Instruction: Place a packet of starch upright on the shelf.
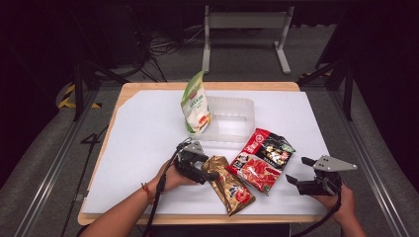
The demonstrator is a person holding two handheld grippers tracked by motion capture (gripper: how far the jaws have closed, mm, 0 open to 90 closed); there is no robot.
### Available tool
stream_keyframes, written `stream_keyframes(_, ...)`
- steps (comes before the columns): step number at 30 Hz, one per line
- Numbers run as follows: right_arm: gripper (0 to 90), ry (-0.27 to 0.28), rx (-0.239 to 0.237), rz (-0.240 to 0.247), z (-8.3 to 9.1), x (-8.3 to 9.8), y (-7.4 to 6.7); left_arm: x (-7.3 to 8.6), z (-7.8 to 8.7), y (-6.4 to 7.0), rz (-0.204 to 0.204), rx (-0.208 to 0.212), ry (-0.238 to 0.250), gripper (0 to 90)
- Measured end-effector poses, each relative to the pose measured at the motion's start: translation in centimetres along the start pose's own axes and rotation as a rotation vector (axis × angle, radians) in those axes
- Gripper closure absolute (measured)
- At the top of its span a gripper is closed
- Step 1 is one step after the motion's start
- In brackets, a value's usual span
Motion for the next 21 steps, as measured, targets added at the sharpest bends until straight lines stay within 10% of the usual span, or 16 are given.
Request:
stream_keyframes(15, 13.3, 0.002, 0.003, -0.002, 0.0, 0.0, 0.0, -0.2, 1.2, -0.2, 0.047, -0.024, 0.077, 80.0)
stream_keyframes(21, 13.3, 0.008, 0.01, 0.0, 0.1, -0.2, 0.1, -1.3, 2.6, 0.1, 0.035, -0.026, 0.137, 82.8)
Point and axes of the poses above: each handheld gripper's, and its own axes: z roughly backward along the jaws, x roughly out of its underside, y roughly to its right, the point moved 10 cm from there along -z, roughly forward along the jaws, and after that the axes turned 14 degrees about -z, right-handed, at the moved point
